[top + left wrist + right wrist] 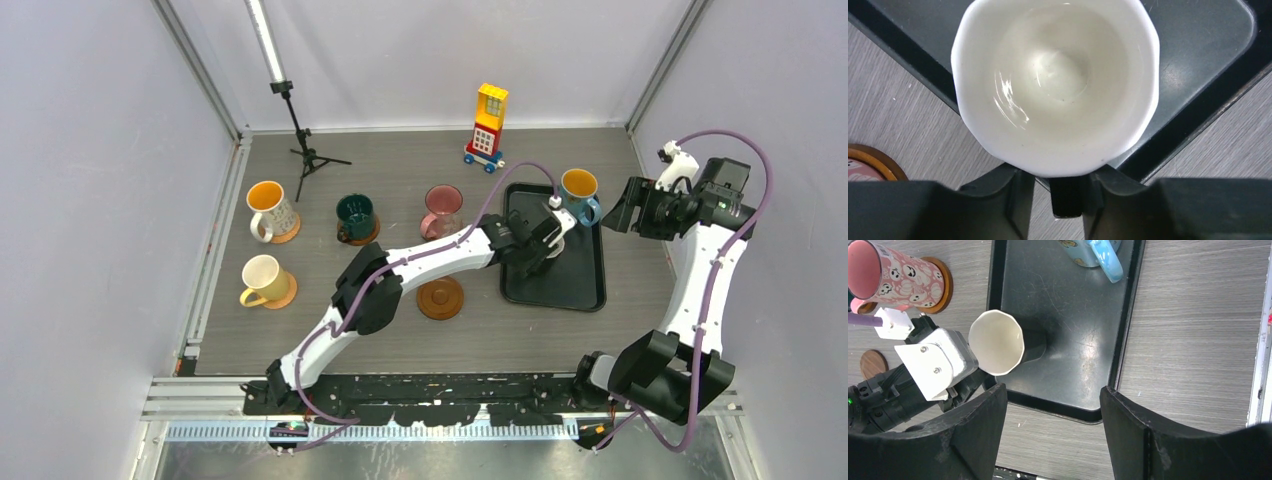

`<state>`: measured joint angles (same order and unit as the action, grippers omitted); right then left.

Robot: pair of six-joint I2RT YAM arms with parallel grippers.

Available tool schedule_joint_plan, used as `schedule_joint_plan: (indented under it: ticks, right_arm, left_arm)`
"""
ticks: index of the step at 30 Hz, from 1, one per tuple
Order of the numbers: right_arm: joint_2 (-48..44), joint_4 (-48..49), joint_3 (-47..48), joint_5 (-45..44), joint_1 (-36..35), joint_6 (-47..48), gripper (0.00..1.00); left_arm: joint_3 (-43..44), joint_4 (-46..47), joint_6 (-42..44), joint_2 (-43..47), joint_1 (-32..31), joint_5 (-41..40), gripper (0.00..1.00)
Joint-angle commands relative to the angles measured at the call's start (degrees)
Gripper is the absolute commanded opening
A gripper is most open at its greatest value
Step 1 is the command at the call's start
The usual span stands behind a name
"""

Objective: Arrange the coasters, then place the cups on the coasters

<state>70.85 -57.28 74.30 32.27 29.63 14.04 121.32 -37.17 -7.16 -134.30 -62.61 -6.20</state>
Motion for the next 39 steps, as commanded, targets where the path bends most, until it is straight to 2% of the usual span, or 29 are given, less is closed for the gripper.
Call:
schedule_joint_plan:
  ticks: [1, 6, 7, 11, 16, 24, 30, 36, 39]
  right_arm:
    - [-1.5, -1.1, 0.6, 0.2, 0.7, 1.7, 0.73]
    - [-1.2, -1.1, 0.6, 0.5, 1.0, 2.6, 0.73]
    - [-0.9, -1.1, 0.8, 0.8, 1.0, 2.6, 0.73]
    - [0.7, -0.6, 1.4, 1.7, 1.0, 1.9, 0.73]
    - [1.9, 0.6, 1.7, 2.9, 1.0, 1.5, 0.73]
    - [3.4, 0.8, 2.3, 2.8, 0.9, 1.7, 0.73]
    - [3.4, 0.3, 2.1, 2.6, 0.9, 1.7, 0.73]
    - [3.1, 1.3, -0.6, 1.8, -0.2, 0.2, 0.73]
    - [3.1, 1.9, -1.4, 1.3, -1.4, -0.5, 0.73]
  left_arm:
    - [3.2, 0.7, 0.4, -0.2, -0.2, -0.8, 0.31]
    - [3.3, 1.1, 1.2, 2.4, -0.2, -0.8, 0.02]
    - [3.1, 1.5, 1.6, 3.3, -0.2, -0.8, 0.00]
    - [-0.1, 5.6, 3.5, 9.3, 0.5, 0.3, 0.00]
    - [-10.3, 12.2, 5.1, 21.4, 3.7, 6.8, 0.00]
    - [-41.1, 20.4, 10.8, 47.9, 11.2, 13.7, 0.00]
    - [-58.4, 14.3, 13.0, 66.4, 23.0, 17.9, 0.00]
    - [-70.5, 7.0, 17.6, 82.2, 32.4, 16.6, 0.00]
    - [-74.0, 4.7, 19.0, 86.3, 37.2, 16.7, 0.00]
